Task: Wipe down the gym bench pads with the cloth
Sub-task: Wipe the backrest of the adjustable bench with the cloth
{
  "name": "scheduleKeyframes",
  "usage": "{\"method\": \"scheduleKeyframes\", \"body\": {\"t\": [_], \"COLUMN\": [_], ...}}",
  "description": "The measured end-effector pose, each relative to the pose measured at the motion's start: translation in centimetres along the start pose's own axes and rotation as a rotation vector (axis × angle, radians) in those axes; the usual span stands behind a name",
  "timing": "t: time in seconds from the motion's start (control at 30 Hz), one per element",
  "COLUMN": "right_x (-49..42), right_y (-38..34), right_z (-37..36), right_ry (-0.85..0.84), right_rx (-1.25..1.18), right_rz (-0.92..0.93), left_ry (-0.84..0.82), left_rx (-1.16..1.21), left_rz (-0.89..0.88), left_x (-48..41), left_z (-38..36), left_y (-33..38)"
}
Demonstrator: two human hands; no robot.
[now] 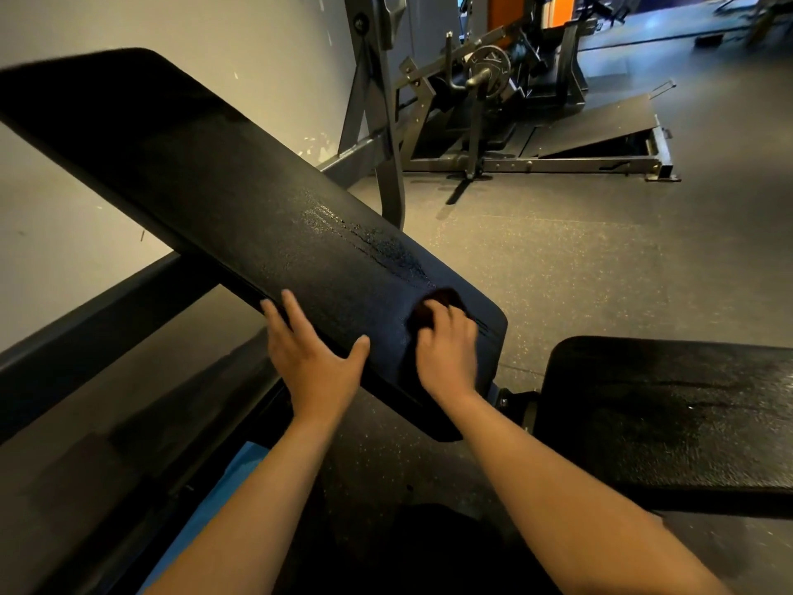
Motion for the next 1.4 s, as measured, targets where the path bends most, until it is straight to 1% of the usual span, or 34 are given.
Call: {"method": "scheduleKeyframes", "body": {"t": [0.07, 0.13, 0.17, 0.23, 0.33, 0.4, 0.47, 0.6, 0.73, 0.83, 0.9, 1.0, 1.07, 1.13, 1.2, 1.27, 1.33, 1.4], "right_x": [0.9, 0.9, 0.7, 0.0, -0.8, -1.0, -1.1, -0.2, 1.8, 2.2, 1.0, -1.3, -2.0, -1.9, -1.2, 0.2, 1.8, 3.3], "right_y": [1.7, 1.6, 1.0, -1.3, -5.4, -6.8, -6.4, -3.0, 2.0, 2.8, 0.8, -4.5, -7.2, -7.5, -5.8, -3.1, -0.2, 2.5], "right_z": [0.5, 0.5, 0.4, -0.2, -1.7, -2.5, -2.7, -1.1, 0.6, 1.0, 0.7, -0.7, -2.0, -2.7, -2.4, -1.4, -0.1, 1.1], "right_ry": [0.054, 0.048, 0.029, -0.038, -0.211, -0.298, -0.321, -0.223, -0.058, -0.008, -0.036, -0.165, -0.205, -0.194, -0.154, -0.078, -0.012, 0.000], "right_rx": [0.003, -0.029, -0.067, -0.140, -0.221, -0.227, -0.212, -0.126, -0.055, -0.064, -0.128, -0.209, -0.143, -0.067, -0.005, 0.066, 0.090, 0.055], "right_rz": [-0.091, -0.085, -0.049, 0.080, 0.271, 0.318, 0.301, 0.239, 0.020, -0.071, -0.038, 0.158, 0.300, 0.351, 0.341, 0.313, 0.229, 0.103], "left_ry": [-0.014, -0.044, -0.050, -0.038, 0.015, 0.035, 0.054, 0.029, -0.005, -0.019, -0.028, -0.018, -0.009, -0.011, -0.017, -0.016, -0.020, -0.027], "left_rx": [-0.133, -0.247, -0.271, -0.286, -0.305, -0.304, -0.295, -0.239, -0.228, -0.242, -0.254, -0.276, -0.261, -0.236, -0.224, -0.223, -0.213, -0.194], "left_rz": [-0.099, -0.143, -0.146, -0.156, -0.233, -0.273, -0.286, -0.236, -0.220, -0.215, -0.205, -0.241, -0.256, -0.243, -0.224, -0.215, -0.210, -0.208], "left_x": [-0.1, 0.2, 0.3, 0.4, 0.3, 0.2, 0.2, 0.3, 0.4, 0.4, 0.4, 0.2, 0.1, 0.2, 0.2, 0.2, 0.2, 0.3], "left_z": [-0.6, -1.6, -1.9, -2.2, -2.2, -2.2, -2.4, -2.5, -1.9, -1.7, -1.7, -1.6, -1.6, -1.7, -2.0, -2.1, -2.2, -2.2], "left_y": [0.4, 0.5, 0.4, 0.1, -0.6, -1.0, -1.1, -0.9, -0.8, -0.7, -0.9, -1.2, -1.4, -1.4, -1.3, -1.2, -1.1, -1.0]}}
Point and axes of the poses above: each hand's wrist, its own x-axis away from the middle knuckle, its own z-axis out of the back of the hand, y = z × x, the point moved 3 cm from there along -x, towards the middle knuckle, and after that the axes turned 2 degrees about z, right-handed, at the moved point
